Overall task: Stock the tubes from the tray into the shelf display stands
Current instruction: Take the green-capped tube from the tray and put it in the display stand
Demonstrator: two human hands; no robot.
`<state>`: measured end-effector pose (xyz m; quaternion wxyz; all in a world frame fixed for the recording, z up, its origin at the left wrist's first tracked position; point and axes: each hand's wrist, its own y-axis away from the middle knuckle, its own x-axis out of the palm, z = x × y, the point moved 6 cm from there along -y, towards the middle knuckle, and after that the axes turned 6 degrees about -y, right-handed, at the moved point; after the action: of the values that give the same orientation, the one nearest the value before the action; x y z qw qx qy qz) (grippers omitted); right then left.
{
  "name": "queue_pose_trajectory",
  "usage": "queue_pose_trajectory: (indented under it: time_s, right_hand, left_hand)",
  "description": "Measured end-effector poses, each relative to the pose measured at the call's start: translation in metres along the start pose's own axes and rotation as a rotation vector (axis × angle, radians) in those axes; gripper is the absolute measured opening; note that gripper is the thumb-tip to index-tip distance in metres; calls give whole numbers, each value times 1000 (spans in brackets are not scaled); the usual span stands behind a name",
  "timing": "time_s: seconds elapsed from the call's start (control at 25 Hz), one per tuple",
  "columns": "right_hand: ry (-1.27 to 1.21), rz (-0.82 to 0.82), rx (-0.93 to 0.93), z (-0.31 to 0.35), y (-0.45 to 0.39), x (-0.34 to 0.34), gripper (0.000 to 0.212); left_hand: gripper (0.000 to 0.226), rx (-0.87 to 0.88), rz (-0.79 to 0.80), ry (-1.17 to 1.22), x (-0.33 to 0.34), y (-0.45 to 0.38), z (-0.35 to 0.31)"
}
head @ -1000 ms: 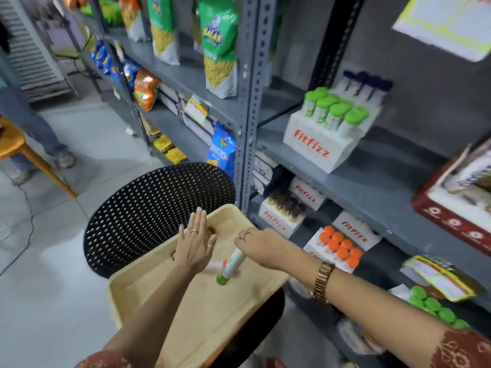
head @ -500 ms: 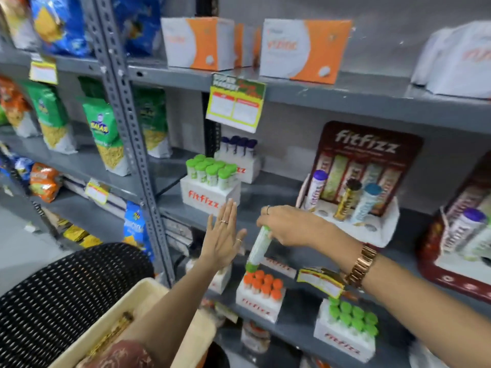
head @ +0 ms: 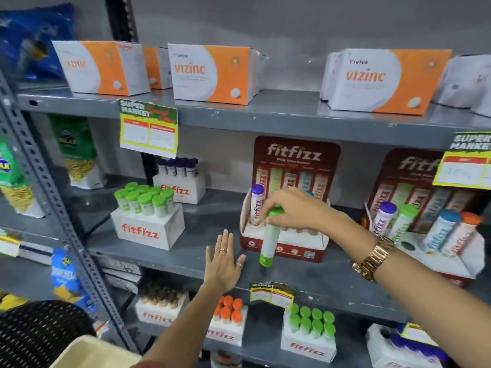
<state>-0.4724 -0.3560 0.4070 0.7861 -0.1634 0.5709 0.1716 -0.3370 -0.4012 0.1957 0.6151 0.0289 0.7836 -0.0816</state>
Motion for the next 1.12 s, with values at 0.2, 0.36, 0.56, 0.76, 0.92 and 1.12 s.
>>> queue_pose_trajectory:
  time_s: [0.2, 0.36, 0.56, 0.76, 0.92, 1.12]
  right_hand:
    - [-211, 5, 162, -24, -9, -7, 30]
    - [-70, 40, 140, -26, -16, -10, 40]
    - [82, -52, 200, -31, -13, -19, 30]
    - [-8, -103, 258, -44, -23, -17, 39]
    - [-27, -129, 300, -48, -32, -15, 48]
    - [64, -153, 385, -56, -53, -9, 53]
  left_hand:
    - [66, 1, 62, -138, 21, 5, 0]
    - [65, 5, 66, -150, 21, 5, 0]
    - [64, 8, 84, -170, 21, 6, 0]
    - [65, 10, 94, -181, 22, 6, -1]
    - [65, 3, 102, -187, 23, 4, -1]
    - [66, -3, 112, -175, 24, 4, 0]
